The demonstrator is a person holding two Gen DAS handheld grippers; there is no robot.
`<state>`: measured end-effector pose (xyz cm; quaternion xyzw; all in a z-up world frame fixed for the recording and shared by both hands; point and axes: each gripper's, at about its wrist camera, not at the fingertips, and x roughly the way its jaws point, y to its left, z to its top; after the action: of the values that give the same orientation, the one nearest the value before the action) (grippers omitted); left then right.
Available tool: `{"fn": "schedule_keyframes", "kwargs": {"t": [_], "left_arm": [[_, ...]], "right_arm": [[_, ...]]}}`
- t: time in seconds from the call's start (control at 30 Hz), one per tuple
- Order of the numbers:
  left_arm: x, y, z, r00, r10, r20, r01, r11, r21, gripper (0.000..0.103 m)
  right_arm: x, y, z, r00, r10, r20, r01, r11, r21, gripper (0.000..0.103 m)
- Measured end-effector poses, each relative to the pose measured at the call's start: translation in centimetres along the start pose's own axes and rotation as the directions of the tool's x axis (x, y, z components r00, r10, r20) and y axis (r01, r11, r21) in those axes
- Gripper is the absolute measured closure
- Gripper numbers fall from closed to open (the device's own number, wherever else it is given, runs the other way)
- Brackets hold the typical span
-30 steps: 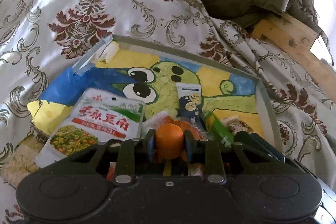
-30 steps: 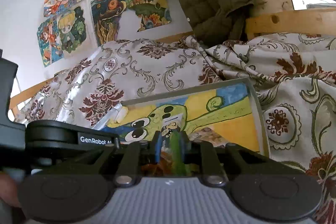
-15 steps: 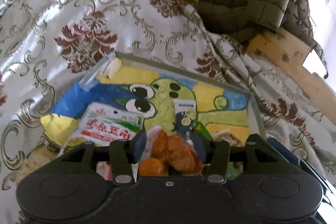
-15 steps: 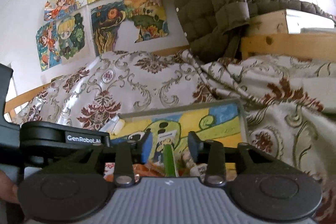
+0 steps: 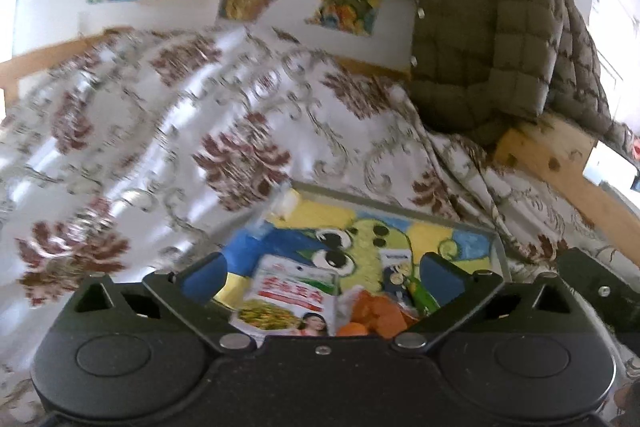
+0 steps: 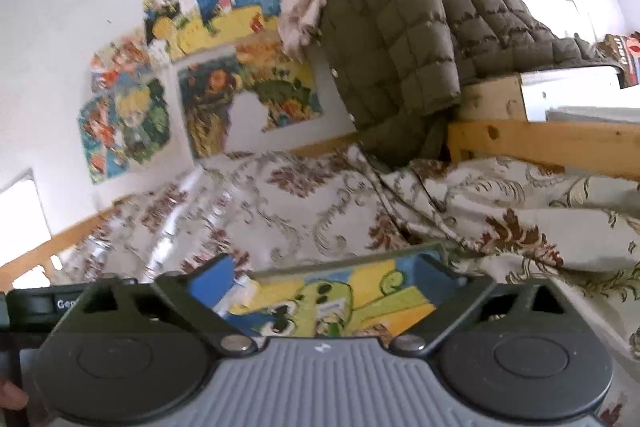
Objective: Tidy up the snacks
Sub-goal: 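Lower both held snacks into the tray and open both tools, then withdraw both open tools from the tray toward the rice cake and gold wrapper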
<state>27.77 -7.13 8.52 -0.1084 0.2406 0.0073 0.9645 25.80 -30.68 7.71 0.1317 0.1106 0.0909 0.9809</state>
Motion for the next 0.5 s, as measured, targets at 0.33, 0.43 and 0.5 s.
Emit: {"fn": "schedule_keyframes", "kwargs": {"t": [0.33, 0.43, 0.5], "left_arm": [[-6.6, 1.2, -1.0, 0.998, 0.052, 0.046, -0.053, 0.998, 0.036, 0.001], [-7.8, 1.4, -1.9, 0.997, 0.080, 0.018, -0.081, 0.995, 0.062, 0.001], [-8.8, 1.6, -2.9, 0.996, 0.092, 0.010, -0.093, 0.993, 0.075, 0.001]], "right_arm": [[-4.7, 2.3, 1.0, 1.000, 0.017, 0.017, -0.016, 0.997, -0.074, 0.000], [-6.0, 2.9, 0.5, 1.000, 0.018, -0.002, -0.018, 0.997, -0.077, 0.000], [-6.9, 3.1, 0.0, 1.000, 0.014, -0.022, -0.015, 0.998, -0.065, 0.000]]}}
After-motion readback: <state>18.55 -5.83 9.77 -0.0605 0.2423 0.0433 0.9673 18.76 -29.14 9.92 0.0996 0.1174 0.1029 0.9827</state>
